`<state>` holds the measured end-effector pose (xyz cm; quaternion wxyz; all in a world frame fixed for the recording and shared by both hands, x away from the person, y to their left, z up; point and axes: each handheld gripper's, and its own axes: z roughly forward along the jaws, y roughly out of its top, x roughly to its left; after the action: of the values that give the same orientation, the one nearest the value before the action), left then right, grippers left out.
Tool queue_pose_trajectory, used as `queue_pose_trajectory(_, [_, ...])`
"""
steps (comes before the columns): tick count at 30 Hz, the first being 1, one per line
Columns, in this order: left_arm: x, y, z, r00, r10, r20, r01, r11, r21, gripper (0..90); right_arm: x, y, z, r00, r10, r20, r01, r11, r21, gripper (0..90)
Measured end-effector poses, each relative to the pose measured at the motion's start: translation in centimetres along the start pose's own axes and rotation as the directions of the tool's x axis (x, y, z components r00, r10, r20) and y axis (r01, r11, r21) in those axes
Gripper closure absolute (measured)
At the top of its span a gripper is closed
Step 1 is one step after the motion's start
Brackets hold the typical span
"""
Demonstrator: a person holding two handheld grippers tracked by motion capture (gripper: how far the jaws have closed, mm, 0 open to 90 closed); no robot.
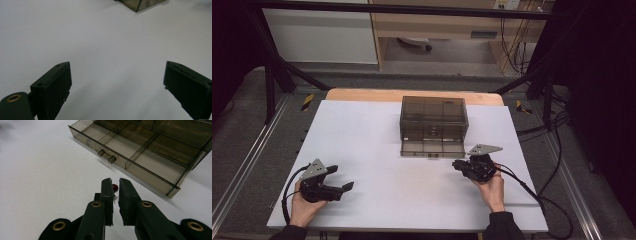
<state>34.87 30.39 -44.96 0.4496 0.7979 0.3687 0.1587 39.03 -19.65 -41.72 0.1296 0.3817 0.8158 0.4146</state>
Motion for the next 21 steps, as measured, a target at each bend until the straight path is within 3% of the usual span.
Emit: queue_pose_trajectory(21, [0.0, 0.0, 0.0, 1.0000, 0.002, -0.001, -0.002, 1.0000, 0.003, 7.9, 1.6, 2.7, 0.9, 0.9995, -0.026, -0.018, 0.026, 0.999, -0.023, 82.5])
